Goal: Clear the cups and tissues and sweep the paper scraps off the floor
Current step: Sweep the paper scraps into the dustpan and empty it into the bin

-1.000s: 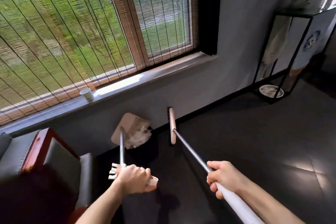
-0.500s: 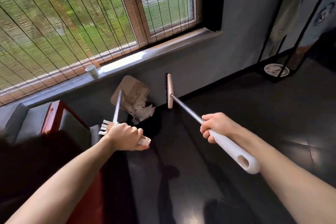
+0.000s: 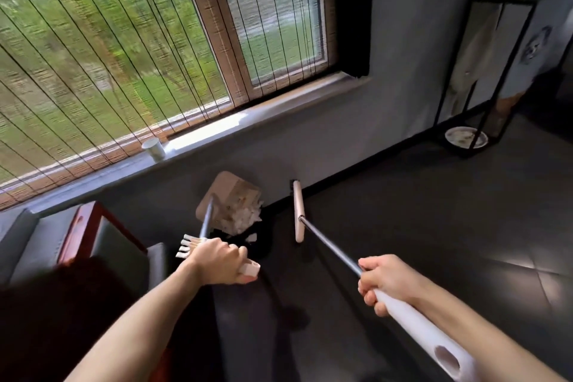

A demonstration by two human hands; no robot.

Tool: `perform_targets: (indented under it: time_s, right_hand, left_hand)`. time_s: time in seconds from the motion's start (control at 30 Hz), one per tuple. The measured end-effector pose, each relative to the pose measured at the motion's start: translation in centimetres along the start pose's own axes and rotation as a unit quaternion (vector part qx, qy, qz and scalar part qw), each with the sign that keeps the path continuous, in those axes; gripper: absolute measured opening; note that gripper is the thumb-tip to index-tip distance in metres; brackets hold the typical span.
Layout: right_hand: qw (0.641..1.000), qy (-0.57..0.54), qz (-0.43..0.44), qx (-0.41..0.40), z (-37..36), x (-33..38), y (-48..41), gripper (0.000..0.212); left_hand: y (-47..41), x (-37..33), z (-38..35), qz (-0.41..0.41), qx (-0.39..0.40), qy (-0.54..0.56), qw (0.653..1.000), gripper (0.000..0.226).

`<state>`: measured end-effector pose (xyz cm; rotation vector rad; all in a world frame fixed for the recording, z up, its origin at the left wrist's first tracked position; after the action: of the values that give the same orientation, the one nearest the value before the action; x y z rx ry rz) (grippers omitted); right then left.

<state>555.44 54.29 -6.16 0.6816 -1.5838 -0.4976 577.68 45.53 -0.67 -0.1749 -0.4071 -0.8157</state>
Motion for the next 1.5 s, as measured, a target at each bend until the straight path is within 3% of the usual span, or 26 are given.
perform_targets:
  time_s: [0.13, 0.27, 0.53, 0.67, 0.83, 0.9, 0.97, 1.03, 1.07, 1.2, 1.4, 1.5]
  right_hand:
    - [1.000, 0.000, -0.003, 0.002, -0.1, 0.3, -0.1, 0.046]
    - [1.000, -0.011, 0.001, 0.019, -0.8, 1.3, 0.2, 0.025]
    - [0.999, 0.018, 0.017, 0.027, -0.9, 2.5, 0.6, 0.023]
    - [0.999, 0.035, 0.013, 0.024, -1.1, 2.5, 0.6, 0.019]
    - [1.000, 0.020, -0.007, 0.022, -0.7, 2.8, 0.5, 0.027]
    - [0.999, 0.044, -0.014, 0.017, -0.6, 2.9, 0.4, 0.033]
    - [0.997, 0.067, -0.024, 0.015, -0.7, 2.7, 0.2, 0.038]
    - [0.996, 0.088, -0.031, 0.012, -0.8, 2.4, -0.2, 0.039]
    - [0.995, 0.097, -0.034, 0.011, -0.9, 2.2, -0.5, 0.040]
    - [0.990, 0.128, -0.055, 0.006, -1.1, 0.8, -1.9, 0.039]
    - [0.978, 0.185, -0.094, 0.008, -1.9, -1.5, -5.5, 0.029]
    - [0.971, 0.212, -0.113, 0.010, -2.4, -2.1, -7.7, 0.022]
  left_hand:
    - [0.4, 1.6, 2.0, 0.014, -0.001, -0.019, 1.000, 0.060]
    - [1.3, 2.1, 3.6, 0.017, -0.006, -0.031, 0.999, 0.059]
    - [2.9, 2.7, 4.6, 0.051, 0.010, -0.022, 0.998, 0.060]
    - [4.0, 2.1, 7.0, 0.061, -0.058, -0.030, 0.996, 0.057]
    - [6.4, 2.7, 11.1, 0.155, -0.087, -0.025, 0.984, 0.030]
    - [7.8, 4.4, 11.9, 0.239, -0.060, 0.039, 0.969, 0.042]
    - [10.3, 6.2, 12.4, 0.373, -0.076, 0.129, 0.916, 0.030]
    - [13.6, 7.3, 10.8, 0.530, -0.135, 0.291, 0.785, 0.059]
    - [14.7, 7.3, 9.7, 0.561, -0.156, 0.316, 0.749, 0.064]
    - [17.4, 5.3, 5.6, 0.619, -0.139, 0.338, 0.696, 0.068]
    - [20.2, 1.0, -3.6, 0.715, -0.098, 0.426, 0.546, 0.070]
    - [19.7, -0.1, -6.5, 0.729, -0.082, 0.448, 0.511, 0.067]
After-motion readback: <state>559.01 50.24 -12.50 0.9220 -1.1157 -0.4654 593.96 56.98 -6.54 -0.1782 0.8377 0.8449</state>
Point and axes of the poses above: each hand's wrist, its own y-axis away from the middle knuckle, its own z-axis out of the back of the hand, x = y × z, the point moved 9 cm from there along -y, towards the middle knuckle, and after that the axes turned 1 degree about -z, right-handed, at the moved point
